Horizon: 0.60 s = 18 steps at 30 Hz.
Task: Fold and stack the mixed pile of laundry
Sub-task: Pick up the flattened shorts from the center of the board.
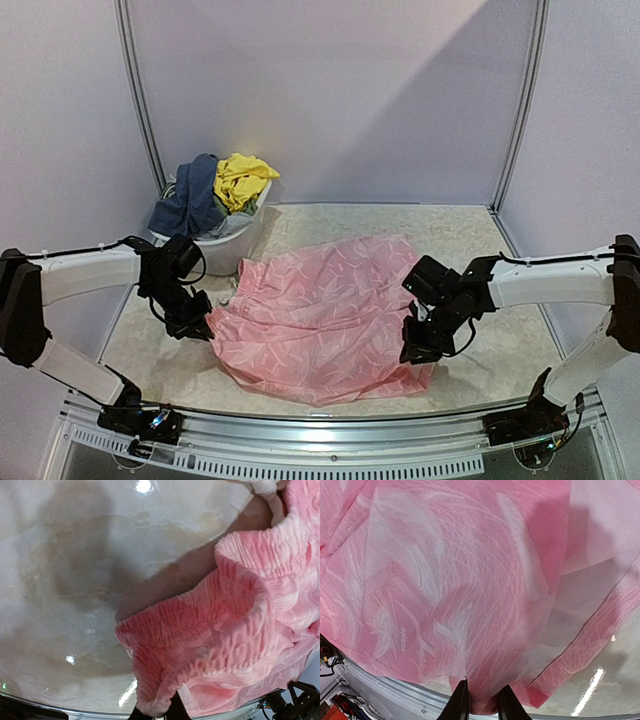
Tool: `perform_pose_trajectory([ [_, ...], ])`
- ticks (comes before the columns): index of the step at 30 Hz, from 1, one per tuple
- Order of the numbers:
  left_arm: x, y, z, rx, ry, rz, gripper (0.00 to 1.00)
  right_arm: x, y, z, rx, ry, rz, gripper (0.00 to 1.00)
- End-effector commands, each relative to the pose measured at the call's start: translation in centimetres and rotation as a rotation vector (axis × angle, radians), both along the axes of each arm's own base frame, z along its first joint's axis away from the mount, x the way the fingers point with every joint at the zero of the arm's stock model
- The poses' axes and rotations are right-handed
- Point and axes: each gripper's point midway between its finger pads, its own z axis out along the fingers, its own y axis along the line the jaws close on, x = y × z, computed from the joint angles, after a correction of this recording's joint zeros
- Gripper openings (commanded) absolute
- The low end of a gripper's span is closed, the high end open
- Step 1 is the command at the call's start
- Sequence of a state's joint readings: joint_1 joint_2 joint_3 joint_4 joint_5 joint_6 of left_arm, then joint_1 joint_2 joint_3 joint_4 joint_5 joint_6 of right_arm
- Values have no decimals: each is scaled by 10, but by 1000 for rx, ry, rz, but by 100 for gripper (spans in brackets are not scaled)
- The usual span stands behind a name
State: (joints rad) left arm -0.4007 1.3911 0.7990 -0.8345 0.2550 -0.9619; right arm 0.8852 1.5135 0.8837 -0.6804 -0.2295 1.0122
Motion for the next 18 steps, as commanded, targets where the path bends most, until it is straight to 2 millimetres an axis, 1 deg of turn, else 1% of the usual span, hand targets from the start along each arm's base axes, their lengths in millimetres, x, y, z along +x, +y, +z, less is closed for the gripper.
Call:
perform_pose_trajectory([
  [1,-1,5,1,9,-3,14,0,0,18,1,51,2,18,18],
  [3,-1,5,1,7,-5,14,0,1,21,-1,59,6,14,14],
  [6,-3,6,1,7,-3,11,0,2,21,0,52,7,9,0],
  [9,-4,6,6,5,-14,8,0,4,14,10,18,-6,-12,0],
  [12,-5,8,18,0,-40,6,0,7,0,31,-53,-28,-33,0],
  [14,-8,10,27,-4,-57,7,0,6,-11,50,-90,-42,-44,0],
  [18,-19,12,43,-24,-83,11,0,-6,-34,83,-113,-44,-90,0],
])
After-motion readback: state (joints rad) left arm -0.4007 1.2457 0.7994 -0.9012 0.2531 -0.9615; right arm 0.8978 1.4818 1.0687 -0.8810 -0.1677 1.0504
